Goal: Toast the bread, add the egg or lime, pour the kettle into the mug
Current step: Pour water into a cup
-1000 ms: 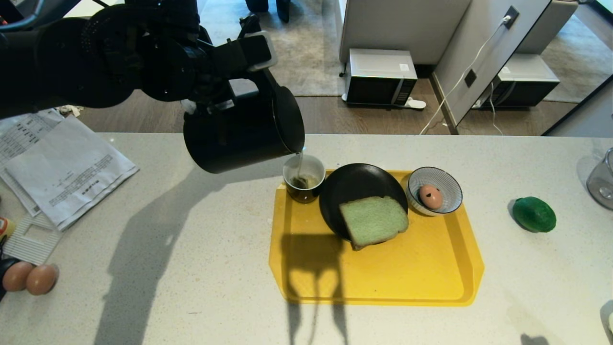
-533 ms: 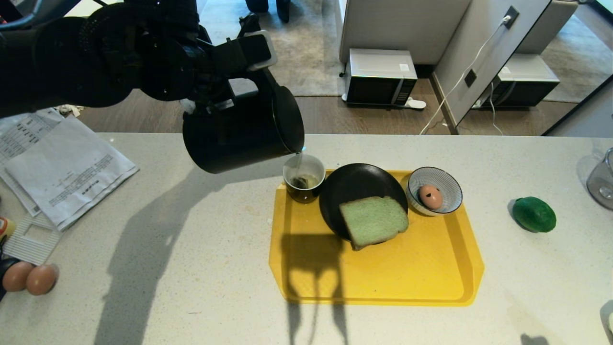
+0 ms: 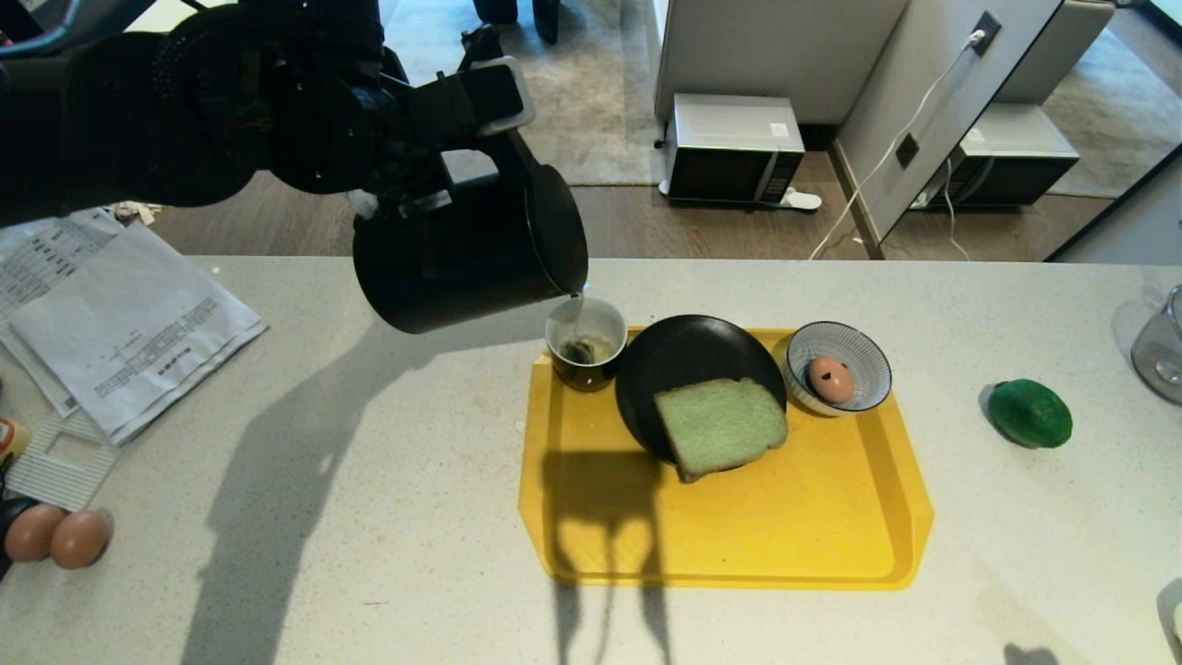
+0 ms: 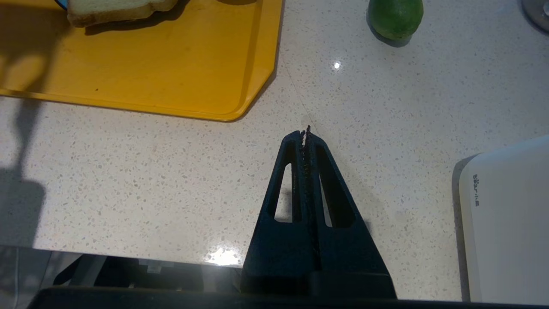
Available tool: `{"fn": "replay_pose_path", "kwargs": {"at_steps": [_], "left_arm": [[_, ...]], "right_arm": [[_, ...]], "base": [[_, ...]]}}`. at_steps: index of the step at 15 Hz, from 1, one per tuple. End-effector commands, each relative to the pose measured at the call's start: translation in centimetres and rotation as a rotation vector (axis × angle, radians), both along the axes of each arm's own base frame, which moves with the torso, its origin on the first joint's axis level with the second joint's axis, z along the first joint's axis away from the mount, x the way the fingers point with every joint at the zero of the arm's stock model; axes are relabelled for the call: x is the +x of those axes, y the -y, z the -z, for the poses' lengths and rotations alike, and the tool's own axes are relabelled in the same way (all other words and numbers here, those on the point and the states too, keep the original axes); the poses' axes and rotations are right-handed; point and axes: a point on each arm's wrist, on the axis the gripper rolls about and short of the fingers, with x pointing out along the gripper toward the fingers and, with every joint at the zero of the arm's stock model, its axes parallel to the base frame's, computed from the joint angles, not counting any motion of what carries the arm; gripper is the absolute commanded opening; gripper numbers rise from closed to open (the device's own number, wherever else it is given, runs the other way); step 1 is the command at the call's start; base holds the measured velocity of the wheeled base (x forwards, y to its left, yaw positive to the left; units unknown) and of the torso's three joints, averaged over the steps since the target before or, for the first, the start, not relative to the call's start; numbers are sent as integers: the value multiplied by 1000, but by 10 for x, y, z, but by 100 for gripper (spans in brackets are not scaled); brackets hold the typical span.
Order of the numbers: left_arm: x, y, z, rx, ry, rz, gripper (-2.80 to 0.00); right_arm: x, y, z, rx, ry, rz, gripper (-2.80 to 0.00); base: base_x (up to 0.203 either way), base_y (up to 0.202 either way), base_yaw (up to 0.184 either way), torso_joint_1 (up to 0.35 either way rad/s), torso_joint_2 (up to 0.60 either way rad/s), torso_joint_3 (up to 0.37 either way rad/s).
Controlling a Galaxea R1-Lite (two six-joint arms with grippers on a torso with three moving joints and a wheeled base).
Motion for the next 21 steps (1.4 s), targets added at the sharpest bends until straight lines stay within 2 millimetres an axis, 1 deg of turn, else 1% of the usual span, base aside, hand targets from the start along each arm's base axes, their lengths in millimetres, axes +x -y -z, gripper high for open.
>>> {"fn": "replay_pose_path", "kwargs": {"at_steps": [1,8,21], "left_arm": [[0,0,0,6,0,-3,-280],[-3,-2,-3,-2,8,1,-280],[-3,-2,-3,2,3,-4,-280]], "right_arm": [[0,0,0,-2,-1,-1,-280],[0,0,0,0,-1,-1,-280],[0,0,0,0,-1,-1,-280]], "base": [[0,0,0,0,0,0],[0,0,0,0,0,0],[0,0,0,0,0,0]]}}
